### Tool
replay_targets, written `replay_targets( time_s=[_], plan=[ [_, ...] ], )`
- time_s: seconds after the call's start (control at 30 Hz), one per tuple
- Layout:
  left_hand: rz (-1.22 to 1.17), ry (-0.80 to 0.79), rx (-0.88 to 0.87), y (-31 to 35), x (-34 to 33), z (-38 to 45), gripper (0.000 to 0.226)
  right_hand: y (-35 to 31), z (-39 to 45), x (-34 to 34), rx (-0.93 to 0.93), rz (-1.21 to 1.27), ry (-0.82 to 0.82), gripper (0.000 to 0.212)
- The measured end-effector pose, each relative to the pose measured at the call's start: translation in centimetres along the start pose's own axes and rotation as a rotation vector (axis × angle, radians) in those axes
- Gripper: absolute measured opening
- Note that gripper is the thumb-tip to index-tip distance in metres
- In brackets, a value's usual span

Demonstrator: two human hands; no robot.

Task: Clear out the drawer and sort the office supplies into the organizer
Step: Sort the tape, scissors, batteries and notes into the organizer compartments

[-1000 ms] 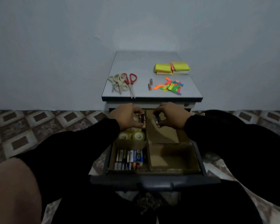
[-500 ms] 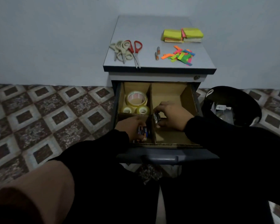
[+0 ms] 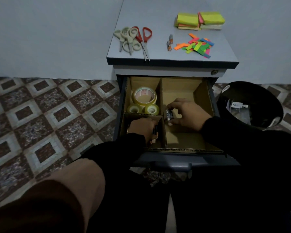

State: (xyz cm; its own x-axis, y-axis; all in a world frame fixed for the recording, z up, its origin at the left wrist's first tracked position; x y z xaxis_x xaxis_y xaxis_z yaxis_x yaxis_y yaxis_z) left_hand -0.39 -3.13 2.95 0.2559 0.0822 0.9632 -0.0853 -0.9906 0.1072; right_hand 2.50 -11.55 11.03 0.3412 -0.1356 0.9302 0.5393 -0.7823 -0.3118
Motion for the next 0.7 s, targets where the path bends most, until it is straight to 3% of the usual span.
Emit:
replay_targets(
  time_s=[0.7],
  plan=[
    [-0.013, 0.034, 0.001, -0.01, 0.10, 0.43, 0.055, 0.60, -0.59, -0.09, -0.027, 0.038, 0.021, 0.053]
  ],
)
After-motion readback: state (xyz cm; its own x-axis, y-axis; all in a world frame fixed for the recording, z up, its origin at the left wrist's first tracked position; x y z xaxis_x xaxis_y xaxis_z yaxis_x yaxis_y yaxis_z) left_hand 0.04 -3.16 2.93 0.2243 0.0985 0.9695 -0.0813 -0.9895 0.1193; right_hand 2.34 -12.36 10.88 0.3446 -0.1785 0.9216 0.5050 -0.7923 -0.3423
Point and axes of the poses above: each hand's wrist, its own z-axis towards the middle knuckle, its own x-axis out of the back of the hand, y = z × x, the point moved 10 cm from there along z, towards the middle knuckle, and after that the axes turned 2 degrees about z, right-handed, at the moved point
